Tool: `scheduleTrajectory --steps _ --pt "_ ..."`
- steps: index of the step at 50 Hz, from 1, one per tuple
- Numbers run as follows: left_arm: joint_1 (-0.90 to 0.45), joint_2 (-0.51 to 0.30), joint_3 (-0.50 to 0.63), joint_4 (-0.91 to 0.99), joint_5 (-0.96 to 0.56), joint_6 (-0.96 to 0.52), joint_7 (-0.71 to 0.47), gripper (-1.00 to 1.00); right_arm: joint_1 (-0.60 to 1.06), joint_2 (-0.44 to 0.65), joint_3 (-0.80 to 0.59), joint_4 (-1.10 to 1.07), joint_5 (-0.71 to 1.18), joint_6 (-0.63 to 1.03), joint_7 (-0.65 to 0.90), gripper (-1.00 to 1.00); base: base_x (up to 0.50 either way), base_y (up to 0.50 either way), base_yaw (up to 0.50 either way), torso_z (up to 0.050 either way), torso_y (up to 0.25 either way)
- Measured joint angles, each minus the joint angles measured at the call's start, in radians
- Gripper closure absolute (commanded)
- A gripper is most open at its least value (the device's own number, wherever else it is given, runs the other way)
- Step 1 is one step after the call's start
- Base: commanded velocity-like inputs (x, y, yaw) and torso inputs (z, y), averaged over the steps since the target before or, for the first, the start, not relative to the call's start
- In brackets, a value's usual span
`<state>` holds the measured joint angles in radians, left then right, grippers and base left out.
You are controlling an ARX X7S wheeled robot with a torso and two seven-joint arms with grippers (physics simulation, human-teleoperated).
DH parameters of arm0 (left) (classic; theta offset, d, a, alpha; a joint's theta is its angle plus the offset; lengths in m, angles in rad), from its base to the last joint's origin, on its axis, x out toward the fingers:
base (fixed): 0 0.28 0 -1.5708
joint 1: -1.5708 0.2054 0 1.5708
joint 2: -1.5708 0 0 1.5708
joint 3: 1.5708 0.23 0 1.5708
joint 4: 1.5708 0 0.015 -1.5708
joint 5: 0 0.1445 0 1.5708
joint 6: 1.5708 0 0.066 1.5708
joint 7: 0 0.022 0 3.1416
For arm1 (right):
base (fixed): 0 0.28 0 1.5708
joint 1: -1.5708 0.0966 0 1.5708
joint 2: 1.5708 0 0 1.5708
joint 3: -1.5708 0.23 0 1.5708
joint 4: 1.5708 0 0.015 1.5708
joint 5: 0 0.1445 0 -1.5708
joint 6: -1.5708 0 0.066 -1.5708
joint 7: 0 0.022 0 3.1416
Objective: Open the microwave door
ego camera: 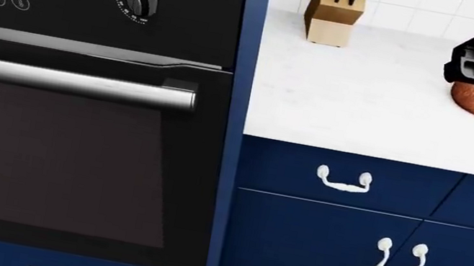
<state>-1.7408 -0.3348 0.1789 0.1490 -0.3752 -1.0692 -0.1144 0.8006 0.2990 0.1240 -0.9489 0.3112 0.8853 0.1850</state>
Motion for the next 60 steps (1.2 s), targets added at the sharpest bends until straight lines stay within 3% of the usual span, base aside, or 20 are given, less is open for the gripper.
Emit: scheduleTrajectory --steps 23,56,57,60 --pt "-0.134 0.045 0.086 -0.331 0.047 0.122 0.056 -1.0 0.004 0.011 -0.005 -0.001 0.013 0.003 0.014 -1.0 0.0 0.0 0.0 0.0 0.0" --pt "-0.172 0.067 0.159 -0.554 0.058 0.274 0.087 -1.0 0.024 0.026 -0.023 0.011 0.025 0.004 0.034 -1.0 0.0 0.0 0.0 0.0 0.0" --pt "-0.172 0.067 0.16 -0.557 0.056 0.278 0.087 1.0 0.024 0.027 -0.024 0.012 0.026 0.004 0.035 -1.0 0.0 0.0 0.0 0.0 0.0" --pt "-0.173 0.071 0.162 -0.565 0.058 0.288 0.092 1.0 0.025 0.028 -0.026 0.012 0.026 0.004 0.036 -1.0 0.0 0.0 0.0 0.0 0.0"
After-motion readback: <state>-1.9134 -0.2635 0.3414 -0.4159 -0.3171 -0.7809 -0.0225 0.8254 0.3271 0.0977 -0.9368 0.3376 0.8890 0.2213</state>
